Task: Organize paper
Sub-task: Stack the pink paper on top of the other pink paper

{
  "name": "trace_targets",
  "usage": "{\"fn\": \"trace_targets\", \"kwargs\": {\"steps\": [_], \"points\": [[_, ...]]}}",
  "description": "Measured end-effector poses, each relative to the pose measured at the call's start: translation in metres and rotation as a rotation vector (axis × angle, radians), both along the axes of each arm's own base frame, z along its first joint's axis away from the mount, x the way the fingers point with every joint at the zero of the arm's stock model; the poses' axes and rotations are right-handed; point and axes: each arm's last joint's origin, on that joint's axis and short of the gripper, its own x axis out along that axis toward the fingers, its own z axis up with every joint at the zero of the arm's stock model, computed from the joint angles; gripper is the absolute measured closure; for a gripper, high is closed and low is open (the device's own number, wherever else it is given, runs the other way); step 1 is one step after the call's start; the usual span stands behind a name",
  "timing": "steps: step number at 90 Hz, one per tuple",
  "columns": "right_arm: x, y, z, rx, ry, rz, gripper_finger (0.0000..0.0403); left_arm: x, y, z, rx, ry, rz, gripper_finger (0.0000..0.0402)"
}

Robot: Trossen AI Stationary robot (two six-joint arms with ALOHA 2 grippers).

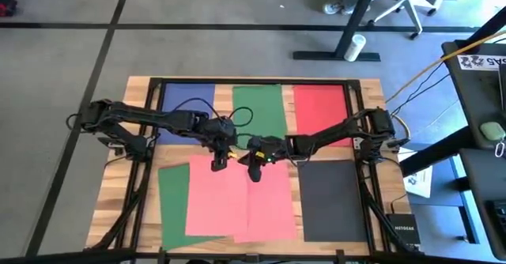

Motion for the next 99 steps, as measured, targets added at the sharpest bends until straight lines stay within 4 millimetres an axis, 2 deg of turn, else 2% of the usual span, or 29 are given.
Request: {"fn": "trace_targets", "kwargs": {"steps": [11,23,49,65,81,99], "points": [[-0.011,0.007,0.006,-0.019,0.086,0.051,0.0403,-0.002,0.002,0.0,0.04,0.019,0.032,0.0402],[-0.026,0.01,0.02,-0.046,0.157,0.083,0.0403,-0.002,0.002,0.0,0.043,0.015,0.047,0.0402],[-0.066,0.005,0.055,-0.095,0.307,0.185,0.0403,0.0,0.002,-0.002,0.039,-0.008,0.061,0.0402],[-0.085,0.004,0.064,-0.137,0.379,0.297,0.0403,-0.001,0.002,-0.011,0.025,-0.019,0.082,0.0402],[-0.093,0.001,0.062,-0.139,0.437,0.419,0.0403,-0.001,0.002,-0.012,0.013,-0.032,0.099,0.0402],[-0.09,-0.013,0.063,-0.144,0.416,0.396,0.0403,0.0,0.002,-0.012,0.013,-0.041,0.099,0.0402]]}}
